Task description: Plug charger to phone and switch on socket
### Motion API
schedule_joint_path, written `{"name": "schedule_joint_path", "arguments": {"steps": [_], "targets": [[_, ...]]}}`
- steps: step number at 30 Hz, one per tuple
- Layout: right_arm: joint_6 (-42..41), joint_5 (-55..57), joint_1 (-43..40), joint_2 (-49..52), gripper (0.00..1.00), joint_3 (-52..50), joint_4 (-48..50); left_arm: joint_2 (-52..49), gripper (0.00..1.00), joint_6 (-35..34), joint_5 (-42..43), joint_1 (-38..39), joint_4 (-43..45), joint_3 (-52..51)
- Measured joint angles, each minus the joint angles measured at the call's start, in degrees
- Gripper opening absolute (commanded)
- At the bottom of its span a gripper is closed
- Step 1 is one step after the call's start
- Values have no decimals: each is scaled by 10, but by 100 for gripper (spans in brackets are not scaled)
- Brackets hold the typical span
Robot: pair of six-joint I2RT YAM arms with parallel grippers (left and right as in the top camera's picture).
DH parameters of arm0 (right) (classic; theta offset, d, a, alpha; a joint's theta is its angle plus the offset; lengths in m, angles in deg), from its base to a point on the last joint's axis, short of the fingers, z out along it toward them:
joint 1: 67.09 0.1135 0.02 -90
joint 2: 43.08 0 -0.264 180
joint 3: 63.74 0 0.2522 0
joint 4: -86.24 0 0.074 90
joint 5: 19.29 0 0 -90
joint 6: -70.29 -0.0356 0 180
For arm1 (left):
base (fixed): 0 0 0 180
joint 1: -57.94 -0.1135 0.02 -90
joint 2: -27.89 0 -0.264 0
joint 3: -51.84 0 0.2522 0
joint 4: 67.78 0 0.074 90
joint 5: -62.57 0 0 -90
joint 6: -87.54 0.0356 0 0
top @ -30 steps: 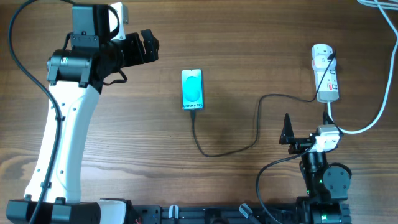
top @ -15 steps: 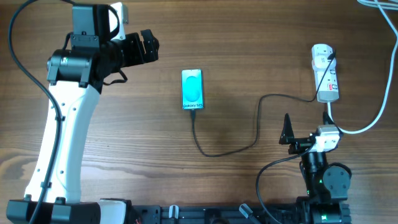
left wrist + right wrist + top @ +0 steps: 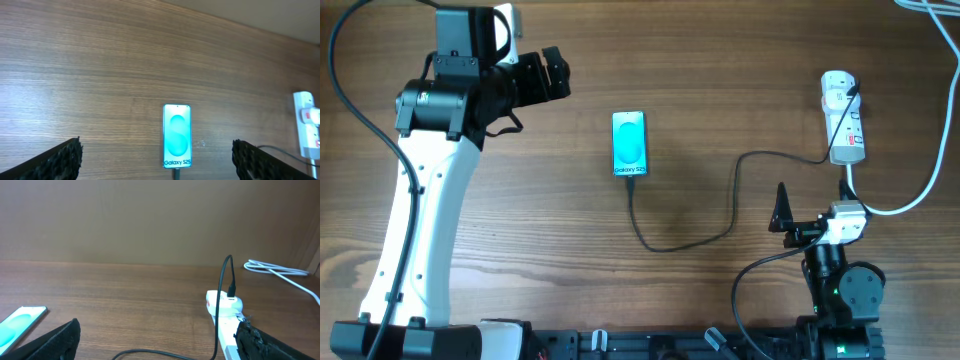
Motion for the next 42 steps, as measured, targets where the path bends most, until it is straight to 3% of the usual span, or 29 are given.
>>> {"name": "schedule_joint_path", "arguments": {"steps": [8, 17, 26, 31, 37, 42], "targets": [[0, 0, 0, 0, 100, 0, 0, 10, 100, 0, -10, 0, -19, 0], [0, 0, 0, 0, 100, 0, 0, 133, 100, 0, -14, 0, -54, -40], [0, 0, 0, 0, 100, 0, 0, 277, 100, 21, -13, 0, 61, -284], [0, 0, 0, -1, 100, 0, 0, 440, 100, 22, -8, 0, 102, -451], [0, 0, 0, -1, 100, 0, 0, 635, 100, 72, -7, 0, 129, -530], [0, 0, 0, -1, 100, 0, 0, 711, 100, 91, -7, 0, 130, -584]]}}
